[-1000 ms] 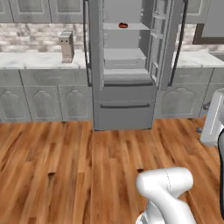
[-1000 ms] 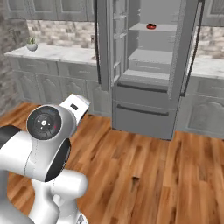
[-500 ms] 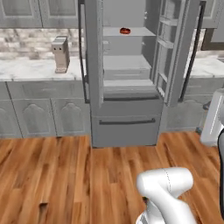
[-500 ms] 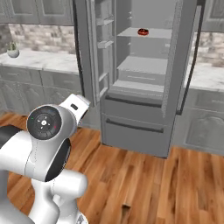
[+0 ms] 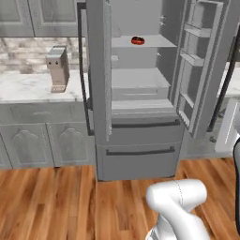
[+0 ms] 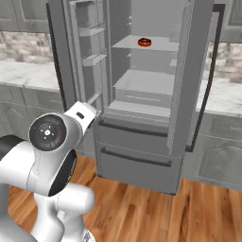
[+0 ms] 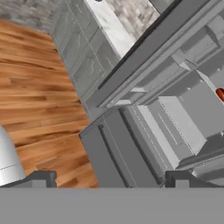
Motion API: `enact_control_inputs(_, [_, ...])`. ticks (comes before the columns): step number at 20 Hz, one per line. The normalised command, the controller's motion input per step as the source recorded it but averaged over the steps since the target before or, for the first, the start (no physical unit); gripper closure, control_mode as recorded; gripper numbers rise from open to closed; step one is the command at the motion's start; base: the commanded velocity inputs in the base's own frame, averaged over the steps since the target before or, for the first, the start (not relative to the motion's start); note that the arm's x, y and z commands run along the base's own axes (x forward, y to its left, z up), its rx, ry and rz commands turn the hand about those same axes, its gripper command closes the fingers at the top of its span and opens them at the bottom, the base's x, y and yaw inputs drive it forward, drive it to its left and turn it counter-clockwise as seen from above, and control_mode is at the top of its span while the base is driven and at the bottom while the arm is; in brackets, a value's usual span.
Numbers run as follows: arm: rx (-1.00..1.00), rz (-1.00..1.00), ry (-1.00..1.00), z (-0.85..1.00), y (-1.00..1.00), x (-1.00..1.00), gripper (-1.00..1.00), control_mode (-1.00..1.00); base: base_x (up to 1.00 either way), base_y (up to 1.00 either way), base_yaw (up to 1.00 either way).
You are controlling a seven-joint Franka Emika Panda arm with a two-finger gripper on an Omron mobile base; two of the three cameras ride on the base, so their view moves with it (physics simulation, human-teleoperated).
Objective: Take the donut and cupcake from the fridge and place them on the empty tray on the dining counter.
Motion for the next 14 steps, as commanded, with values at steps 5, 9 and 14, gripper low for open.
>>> enact_control_inputs(5, [0.0,0.0,0.0,0.0,0.0,0.0,-1.0,1.0,0.92,0.0,-0.03])
enact_control_inputs(9, [0.0,0.0,0.0,0.0,0.0,0.0,-1.0,1.0,0.89,0.0,-0.03])
enact_control_inputs(14, [0.0,0.0,0.0,0.0,0.0,0.0,-1.0,1.0,0.92,0.0,-0.03])
